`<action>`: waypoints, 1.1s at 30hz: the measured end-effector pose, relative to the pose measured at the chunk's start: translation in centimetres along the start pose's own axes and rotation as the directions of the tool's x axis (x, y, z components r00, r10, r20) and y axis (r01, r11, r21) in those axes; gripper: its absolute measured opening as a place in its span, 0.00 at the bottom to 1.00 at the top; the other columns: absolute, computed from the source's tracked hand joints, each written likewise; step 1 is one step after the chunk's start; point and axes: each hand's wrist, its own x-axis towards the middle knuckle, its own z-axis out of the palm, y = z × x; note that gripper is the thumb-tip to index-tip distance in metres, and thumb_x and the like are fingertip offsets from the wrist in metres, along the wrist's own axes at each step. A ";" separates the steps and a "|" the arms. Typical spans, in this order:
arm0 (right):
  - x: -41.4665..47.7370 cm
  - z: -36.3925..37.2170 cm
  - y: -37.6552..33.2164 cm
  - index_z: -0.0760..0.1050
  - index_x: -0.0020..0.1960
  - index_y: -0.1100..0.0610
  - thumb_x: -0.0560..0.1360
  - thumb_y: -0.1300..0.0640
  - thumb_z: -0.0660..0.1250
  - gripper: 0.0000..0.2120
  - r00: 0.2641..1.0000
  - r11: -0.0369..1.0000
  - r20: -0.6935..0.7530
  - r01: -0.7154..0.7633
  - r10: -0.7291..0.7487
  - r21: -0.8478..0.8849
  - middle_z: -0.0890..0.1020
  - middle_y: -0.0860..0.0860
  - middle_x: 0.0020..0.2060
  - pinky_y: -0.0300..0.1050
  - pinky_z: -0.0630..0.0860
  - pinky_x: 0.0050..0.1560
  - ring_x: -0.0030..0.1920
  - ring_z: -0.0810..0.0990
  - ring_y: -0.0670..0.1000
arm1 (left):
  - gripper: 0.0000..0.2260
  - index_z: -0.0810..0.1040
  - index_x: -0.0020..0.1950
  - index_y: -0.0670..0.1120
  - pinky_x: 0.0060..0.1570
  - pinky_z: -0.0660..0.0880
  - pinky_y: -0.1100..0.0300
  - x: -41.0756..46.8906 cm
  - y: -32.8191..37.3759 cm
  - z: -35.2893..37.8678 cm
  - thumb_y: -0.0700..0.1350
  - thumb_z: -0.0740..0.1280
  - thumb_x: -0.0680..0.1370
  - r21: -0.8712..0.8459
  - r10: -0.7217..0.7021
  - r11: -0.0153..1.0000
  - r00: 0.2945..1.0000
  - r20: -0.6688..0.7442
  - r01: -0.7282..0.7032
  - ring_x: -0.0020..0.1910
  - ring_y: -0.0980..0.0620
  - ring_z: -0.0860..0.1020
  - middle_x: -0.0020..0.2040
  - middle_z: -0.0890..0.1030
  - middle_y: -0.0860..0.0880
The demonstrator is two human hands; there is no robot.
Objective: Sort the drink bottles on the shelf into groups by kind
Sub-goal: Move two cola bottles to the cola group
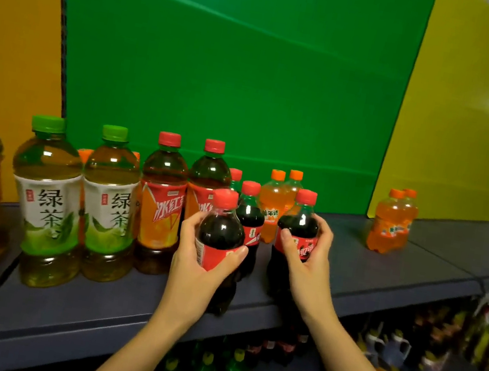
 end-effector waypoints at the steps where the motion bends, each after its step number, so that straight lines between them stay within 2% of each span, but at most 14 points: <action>1: 0.7 -0.1 0.6 0.59 0.65 0.46 0.74 0.52 0.66 0.23 1.000 1.000 0.022 0.001 -0.001 0.008 0.73 0.36 0.53 0.22 0.68 0.47 0.49 0.74 0.27 | 0.27 0.66 0.59 0.57 0.50 0.70 0.76 0.0 -0.2 0.5 0.51 0.71 0.63 0.014 -0.010 1.000 1.000 -0.015 0.011 0.51 0.69 0.76 0.53 0.76 0.61; 4: 2.5 0.3 2.3 0.58 0.65 0.46 0.74 0.54 0.66 0.24 0.995 0.999 0.099 -0.019 0.015 0.046 0.74 0.38 0.52 0.24 0.70 0.49 0.49 0.75 0.31 | 0.26 0.65 0.57 0.62 0.50 0.70 0.77 0.2 -0.7 1.7 0.54 0.71 0.62 0.065 -0.031 0.997 0.997 -0.065 0.035 0.54 0.68 0.74 0.56 0.74 0.60; 6: 3.3 0.7 3.3 0.58 0.64 0.44 0.74 0.53 0.66 0.24 0.989 0.997 0.144 -0.031 0.022 0.064 0.75 0.43 0.55 0.29 0.71 0.52 0.53 0.76 0.35 | 0.26 0.65 0.56 0.63 0.51 0.70 0.76 0.4 -1.1 2.2 0.57 0.71 0.62 0.104 -0.033 0.994 0.995 -0.097 0.044 0.55 0.66 0.74 0.57 0.74 0.59; 9: 4.2 1.3 4.2 0.58 0.63 0.40 0.73 0.49 0.67 0.24 0.981 0.994 0.191 -0.037 0.017 0.098 0.74 0.48 0.60 0.40 0.72 0.59 0.59 0.75 0.45 | 0.26 0.63 0.57 0.68 0.55 0.71 0.69 0.8 -1.9 2.7 0.63 0.72 0.64 0.176 -0.020 0.984 0.992 -0.124 0.042 0.59 0.61 0.74 0.61 0.74 0.56; 12: 4.9 1.9 4.8 0.59 0.63 0.37 0.70 0.42 0.68 0.26 0.982 0.990 0.189 -0.037 0.011 0.136 0.71 0.46 0.62 0.52 0.69 0.66 0.63 0.72 0.49 | 0.26 0.61 0.57 0.70 0.61 0.71 0.62 1.1 -2.6 3.1 0.65 0.68 0.63 0.277 0.023 0.961 0.991 -0.135 0.016 0.62 0.59 0.72 0.62 0.72 0.55; 13: 5.1 2.0 5.0 0.59 0.62 0.35 0.69 0.40 0.68 0.27 0.982 0.988 0.190 -0.046 0.017 0.150 0.71 0.47 0.63 0.54 0.68 0.67 0.65 0.71 0.50 | 0.26 0.60 0.57 0.69 0.62 0.70 0.62 1.2 -2.8 3.2 0.65 0.67 0.63 0.315 0.040 0.949 0.989 -0.141 0.006 0.63 0.59 0.71 0.62 0.71 0.56; 15: 5.5 2.3 5.4 0.58 0.61 0.31 0.66 0.36 0.67 0.27 0.979 0.981 0.201 -0.078 0.042 0.177 0.69 0.49 0.66 0.57 0.66 0.68 0.67 0.69 0.51 | 0.26 0.59 0.57 0.68 0.60 0.66 0.70 1.3 -3.0 3.4 0.66 0.66 0.64 0.393 0.079 0.920 0.984 -0.161 -0.009 0.63 0.62 0.68 0.61 0.68 0.60; 17: 5.7 2.5 5.5 0.57 0.61 0.30 0.65 0.35 0.65 0.28 0.975 0.978 0.214 -0.100 0.060 0.182 0.67 0.49 0.68 0.57 0.64 0.70 0.69 0.67 0.51 | 0.26 0.57 0.57 0.66 0.58 0.62 0.77 1.5 -3.2 3.7 0.66 0.65 0.64 0.476 0.126 0.879 0.974 -0.190 -0.021 0.62 0.67 0.65 0.59 0.64 0.64; 18: 5.7 2.5 5.5 0.57 0.63 0.31 0.65 0.35 0.65 0.29 0.973 0.978 0.222 -0.105 0.063 0.182 0.66 0.49 0.69 0.56 0.62 0.71 0.70 0.65 0.50 | 0.27 0.56 0.58 0.64 0.58 0.61 0.77 1.6 -3.4 3.8 0.66 0.64 0.65 0.524 0.157 0.851 0.967 -0.201 -0.029 0.60 0.67 0.64 0.58 0.64 0.63; 21: 5.8 2.5 5.5 0.53 0.71 0.41 0.72 0.42 0.65 0.33 0.971 0.981 0.231 -0.102 0.062 0.167 0.60 0.47 0.73 0.54 0.57 0.74 0.73 0.58 0.48 | 0.31 0.56 0.63 0.55 0.59 0.61 0.71 1.8 -3.9 4.4 0.67 0.62 0.67 0.653 0.251 0.756 0.944 -0.216 -0.052 0.59 0.63 0.63 0.57 0.64 0.57; 23: 5.9 2.3 5.5 0.49 0.74 0.45 0.76 0.49 0.63 0.32 0.970 0.983 0.234 -0.108 0.071 0.149 0.56 0.46 0.74 0.49 0.53 0.74 0.74 0.54 0.46 | 0.33 0.57 0.65 0.53 0.61 0.62 0.67 1.9 -4.2 4.7 0.72 0.57 0.68 0.723 0.296 0.689 0.931 -0.216 -0.052 0.60 0.62 0.63 0.58 0.62 0.56; 25: 5.8 2.0 5.3 0.47 0.75 0.46 0.77 0.50 0.61 0.32 0.973 0.987 0.218 -0.101 0.072 0.127 0.53 0.45 0.75 0.45 0.52 0.72 0.73 0.52 0.43 | 0.34 0.56 0.66 0.53 0.62 0.64 0.62 2.0 -4.4 4.9 0.73 0.52 0.69 0.763 0.315 0.645 0.923 -0.223 -0.036 0.61 0.60 0.63 0.59 0.63 0.55; 29: 5.6 1.4 5.0 0.54 0.74 0.50 0.76 0.49 0.62 0.30 0.995 0.995 0.099 -0.007 -0.002 0.095 0.59 0.45 0.72 0.49 0.54 0.74 0.72 0.55 0.44 | 0.32 0.57 0.66 0.50 0.60 0.67 0.59 2.3 -4.6 5.5 0.71 0.49 0.72 0.842 0.363 0.540 0.899 -0.244 0.010 0.61 0.55 0.65 0.61 0.69 0.47; 33: 5.4 0.7 4.2 0.65 0.66 0.52 0.73 0.50 0.61 0.23 0.979 0.977 0.021 0.200 -0.202 0.077 0.67 0.44 0.62 0.50 0.62 0.70 0.66 0.65 0.46 | 0.32 0.64 0.64 0.42 0.54 0.73 0.56 2.4 -3.9 6.1 0.67 0.44 0.76 0.925 0.383 0.371 0.893 -0.235 0.084 0.57 0.48 0.73 0.59 0.74 0.44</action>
